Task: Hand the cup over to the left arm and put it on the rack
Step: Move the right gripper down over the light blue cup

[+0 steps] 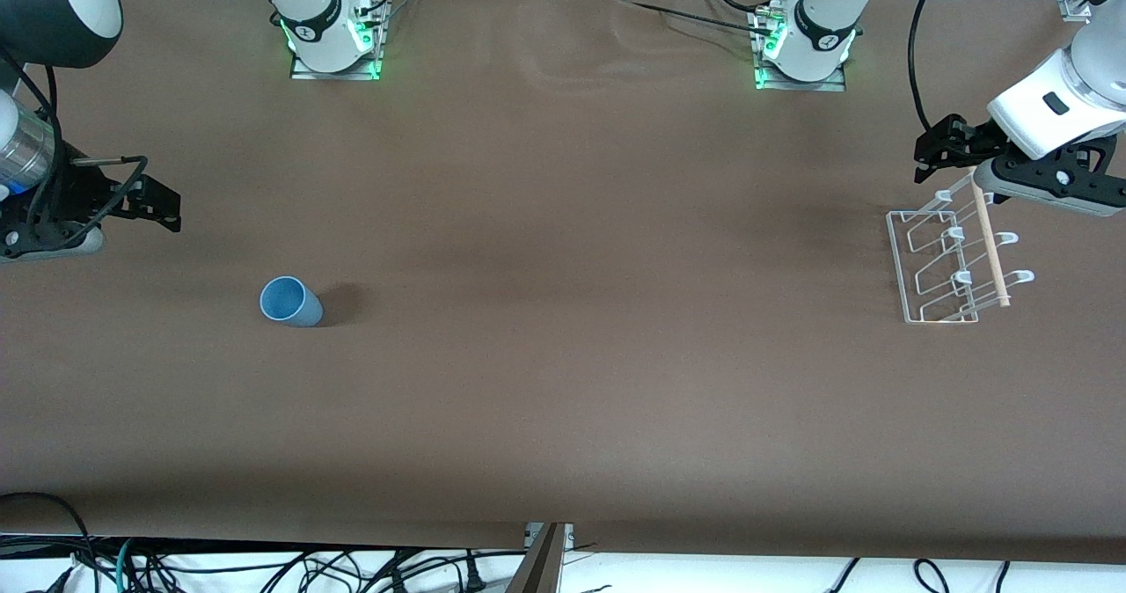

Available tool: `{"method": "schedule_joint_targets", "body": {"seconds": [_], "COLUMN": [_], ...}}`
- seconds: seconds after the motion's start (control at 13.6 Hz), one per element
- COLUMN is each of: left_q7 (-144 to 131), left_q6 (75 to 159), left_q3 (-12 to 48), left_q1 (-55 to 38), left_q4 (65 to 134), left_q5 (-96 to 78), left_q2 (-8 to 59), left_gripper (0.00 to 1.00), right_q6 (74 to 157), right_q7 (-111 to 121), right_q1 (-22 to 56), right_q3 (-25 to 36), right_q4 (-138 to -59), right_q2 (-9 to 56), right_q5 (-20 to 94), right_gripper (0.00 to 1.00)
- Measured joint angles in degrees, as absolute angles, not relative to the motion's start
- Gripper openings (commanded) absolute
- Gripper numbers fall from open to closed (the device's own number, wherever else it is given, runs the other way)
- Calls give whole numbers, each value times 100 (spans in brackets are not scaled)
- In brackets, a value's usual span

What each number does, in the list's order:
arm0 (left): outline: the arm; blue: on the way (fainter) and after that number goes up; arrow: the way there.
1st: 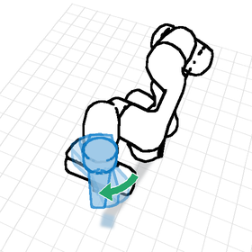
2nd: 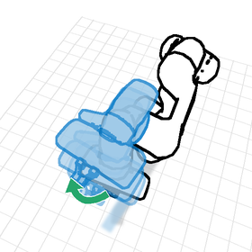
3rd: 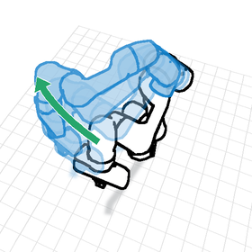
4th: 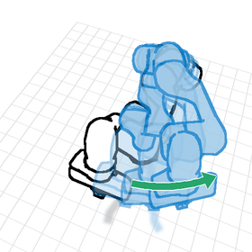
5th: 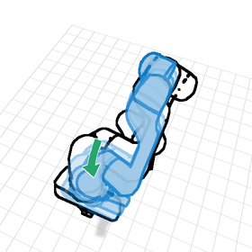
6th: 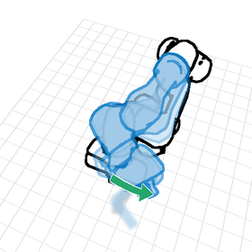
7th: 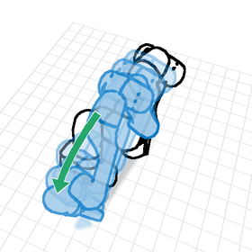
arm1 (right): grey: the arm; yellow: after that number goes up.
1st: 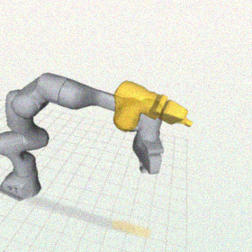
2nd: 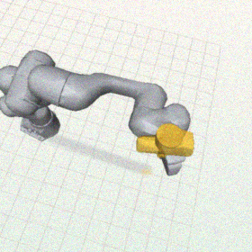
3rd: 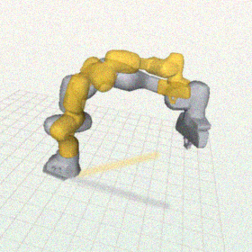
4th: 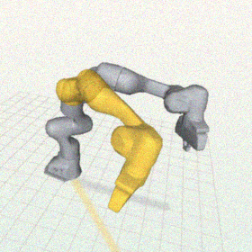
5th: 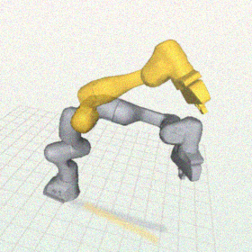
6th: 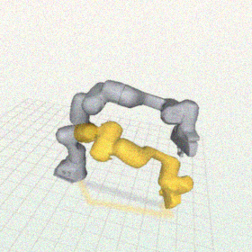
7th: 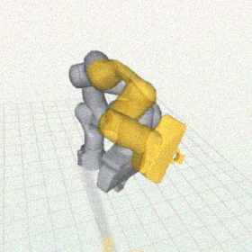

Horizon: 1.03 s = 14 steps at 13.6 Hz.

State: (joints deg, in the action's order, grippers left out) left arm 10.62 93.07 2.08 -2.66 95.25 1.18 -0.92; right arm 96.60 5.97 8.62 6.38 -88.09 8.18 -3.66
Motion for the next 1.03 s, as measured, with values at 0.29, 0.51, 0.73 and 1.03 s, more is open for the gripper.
{"method": "schedule_joint_targets", "body": {"seconds": [0.29, 0.51, 0.73, 1.03], "left_q7": [1062, 1062, 1062, 1062], "left_q6": [9307, 9307, 9305, 9300], "left_q3": [208, 209, 209, 209], "left_q1": [-266, -266, -266, -266], "left_q4": [9525, 9525, 9523, 9523], "left_q5": [118, 118, 118, 118], "left_q2": [-92, -92, -92, -93], "left_gripper": [100, 100, 100, 100], "right_q6": [9658, 9657, 9961, 10720], "right_q7": [583, 583, 583, 583], "right_q1": [842, 773, 695, 558], "right_q3": [638, 640, 641, 644], "right_q4": [-8794, -8802, -9066, -9433], "right_q2": [818, 843, 1027, 1646], "right_q5": [-365, -364, -363, -361], "right_gripper": [100, 100, 100, 99]}}
